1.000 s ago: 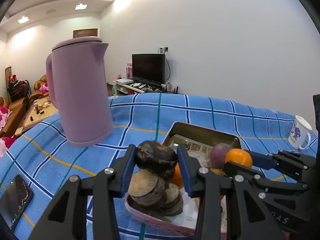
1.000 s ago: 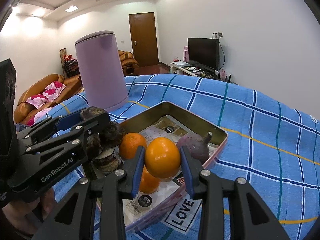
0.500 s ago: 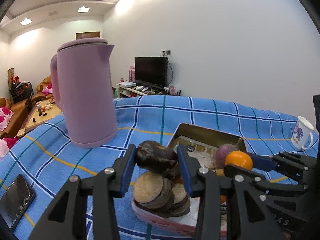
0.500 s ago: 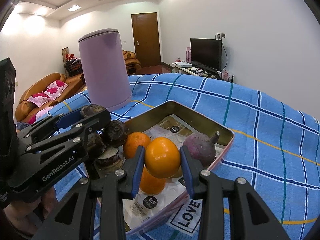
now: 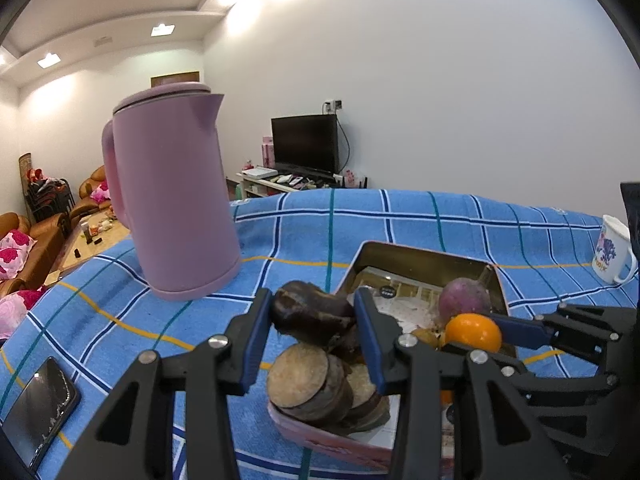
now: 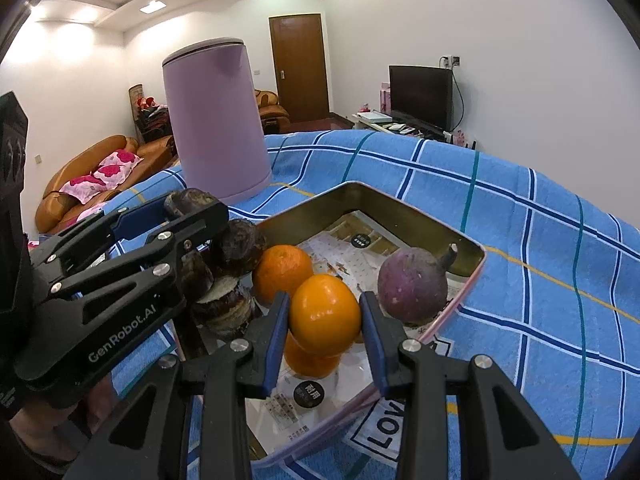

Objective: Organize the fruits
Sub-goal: 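Lower the dark root into the tin and open the left gripper while the right releases the tangerine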

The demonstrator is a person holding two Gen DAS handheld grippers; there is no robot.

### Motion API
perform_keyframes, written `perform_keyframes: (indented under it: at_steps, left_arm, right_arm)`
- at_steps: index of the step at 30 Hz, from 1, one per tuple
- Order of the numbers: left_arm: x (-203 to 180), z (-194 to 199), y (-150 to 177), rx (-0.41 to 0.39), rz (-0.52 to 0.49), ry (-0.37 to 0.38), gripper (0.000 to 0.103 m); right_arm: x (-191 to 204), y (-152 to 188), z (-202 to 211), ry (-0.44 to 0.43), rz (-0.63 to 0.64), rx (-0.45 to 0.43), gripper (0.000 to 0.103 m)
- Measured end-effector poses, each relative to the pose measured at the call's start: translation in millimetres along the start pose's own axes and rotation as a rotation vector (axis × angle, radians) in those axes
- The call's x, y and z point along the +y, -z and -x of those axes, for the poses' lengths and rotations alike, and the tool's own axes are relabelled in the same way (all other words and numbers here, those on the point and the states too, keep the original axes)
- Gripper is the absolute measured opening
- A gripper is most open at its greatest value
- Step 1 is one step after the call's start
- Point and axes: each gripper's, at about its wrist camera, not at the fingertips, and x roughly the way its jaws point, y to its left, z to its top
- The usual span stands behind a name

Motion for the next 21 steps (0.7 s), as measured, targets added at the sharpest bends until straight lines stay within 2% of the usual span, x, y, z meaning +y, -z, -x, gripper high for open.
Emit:
perform_keyframes:
  at_steps: [10, 19, 21]
  left_arm:
    - [-2, 2, 1, -0.006, -0.005, 0.011, 0.044]
    - [-6, 15, 1, -0.063, 0.006, 0.049, 0.069]
    - [-5, 19, 0, -0.081, 0.013, 0.050, 0.074]
  right_arm:
    - [0, 1, 1, -0.028, 0.000, 0.004, 0.038]
    - [6, 5, -1, -0.049, 0.035, 0.012, 0.039]
    - [7, 6, 0, -0.043, 0.039, 0.007, 0.043]
